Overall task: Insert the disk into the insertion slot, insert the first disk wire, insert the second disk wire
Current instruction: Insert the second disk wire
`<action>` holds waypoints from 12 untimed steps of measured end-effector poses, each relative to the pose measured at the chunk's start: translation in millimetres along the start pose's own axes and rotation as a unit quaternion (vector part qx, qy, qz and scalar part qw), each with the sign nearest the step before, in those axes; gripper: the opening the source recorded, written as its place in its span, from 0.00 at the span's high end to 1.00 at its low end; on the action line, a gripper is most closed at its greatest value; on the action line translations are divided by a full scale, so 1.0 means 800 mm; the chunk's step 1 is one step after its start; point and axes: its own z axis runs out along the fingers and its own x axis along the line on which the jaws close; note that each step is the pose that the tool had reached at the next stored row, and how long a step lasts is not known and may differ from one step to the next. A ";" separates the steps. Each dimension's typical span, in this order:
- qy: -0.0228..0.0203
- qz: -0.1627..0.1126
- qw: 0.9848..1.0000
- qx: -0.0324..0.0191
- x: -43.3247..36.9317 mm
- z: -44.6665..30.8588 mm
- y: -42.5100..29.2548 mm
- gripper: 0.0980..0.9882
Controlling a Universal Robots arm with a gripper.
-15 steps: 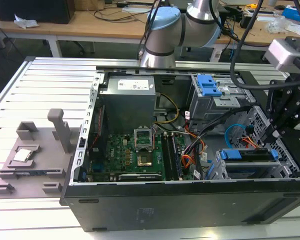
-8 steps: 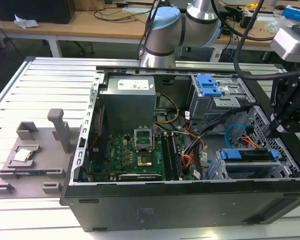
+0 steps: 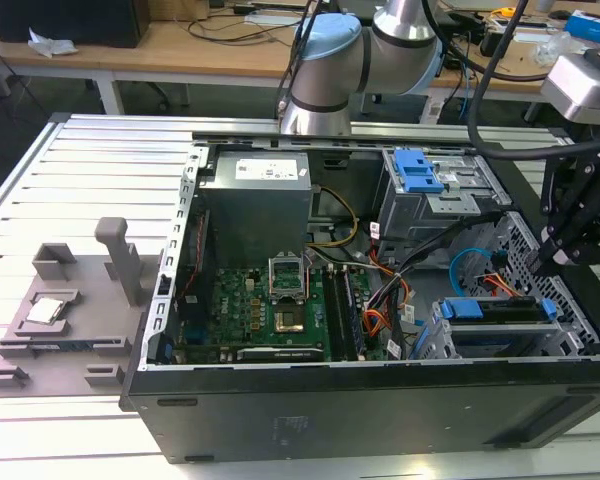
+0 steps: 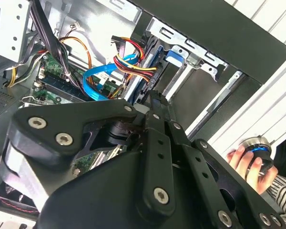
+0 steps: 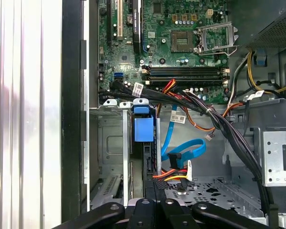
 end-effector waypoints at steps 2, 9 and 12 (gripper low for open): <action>0.000 0.000 1.000 0.000 0.000 -0.0001 0.0000 0.98; 0.000 -0.001 1.000 0.000 -0.002 -0.0001 0.0007 0.77; 0.000 -0.007 1.000 0.000 -0.015 0.0028 0.0038 0.77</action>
